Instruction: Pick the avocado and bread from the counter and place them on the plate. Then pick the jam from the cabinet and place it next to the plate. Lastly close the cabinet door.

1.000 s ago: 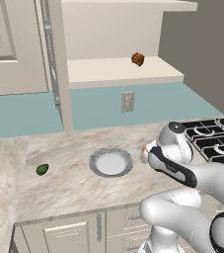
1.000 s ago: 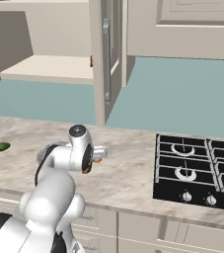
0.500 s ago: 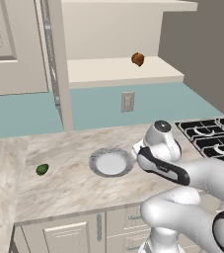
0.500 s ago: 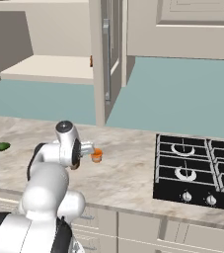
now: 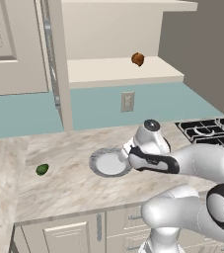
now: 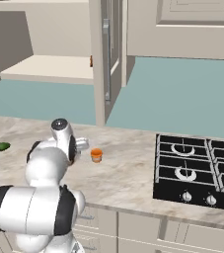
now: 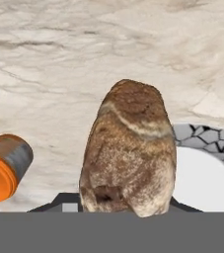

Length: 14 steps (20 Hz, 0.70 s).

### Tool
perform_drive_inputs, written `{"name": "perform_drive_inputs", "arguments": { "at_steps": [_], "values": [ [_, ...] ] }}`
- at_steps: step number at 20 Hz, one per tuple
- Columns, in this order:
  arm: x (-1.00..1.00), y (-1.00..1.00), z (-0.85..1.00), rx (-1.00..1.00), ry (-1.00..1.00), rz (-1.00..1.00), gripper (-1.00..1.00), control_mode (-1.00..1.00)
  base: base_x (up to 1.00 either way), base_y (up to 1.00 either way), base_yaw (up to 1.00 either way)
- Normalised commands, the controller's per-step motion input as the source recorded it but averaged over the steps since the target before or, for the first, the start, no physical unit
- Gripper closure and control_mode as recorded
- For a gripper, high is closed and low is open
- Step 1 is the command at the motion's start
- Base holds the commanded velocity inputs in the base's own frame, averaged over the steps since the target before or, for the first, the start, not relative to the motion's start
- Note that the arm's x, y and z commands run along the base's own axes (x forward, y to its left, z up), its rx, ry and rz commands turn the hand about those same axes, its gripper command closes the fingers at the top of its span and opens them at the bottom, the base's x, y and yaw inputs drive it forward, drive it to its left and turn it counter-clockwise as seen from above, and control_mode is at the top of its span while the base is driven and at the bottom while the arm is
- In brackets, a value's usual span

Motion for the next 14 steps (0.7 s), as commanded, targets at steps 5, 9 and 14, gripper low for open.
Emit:
{"name": "perform_drive_inputs", "arguments": {
  "at_steps": [5,9,14],
  "values": [
    [0.37,0.29,0.00,0.00,0.00,0.04,1.00,-1.00,0.00,0.00,0.00],
    [0.32,0.28,0.00,0.00,0.00,0.04,1.00,-1.00,0.00,0.00,0.00],
    [0.18,0.23,-0.04,0.00,0.00,0.04,1.00,-1.00,0.00,0.00,0.00]
  ]
}}
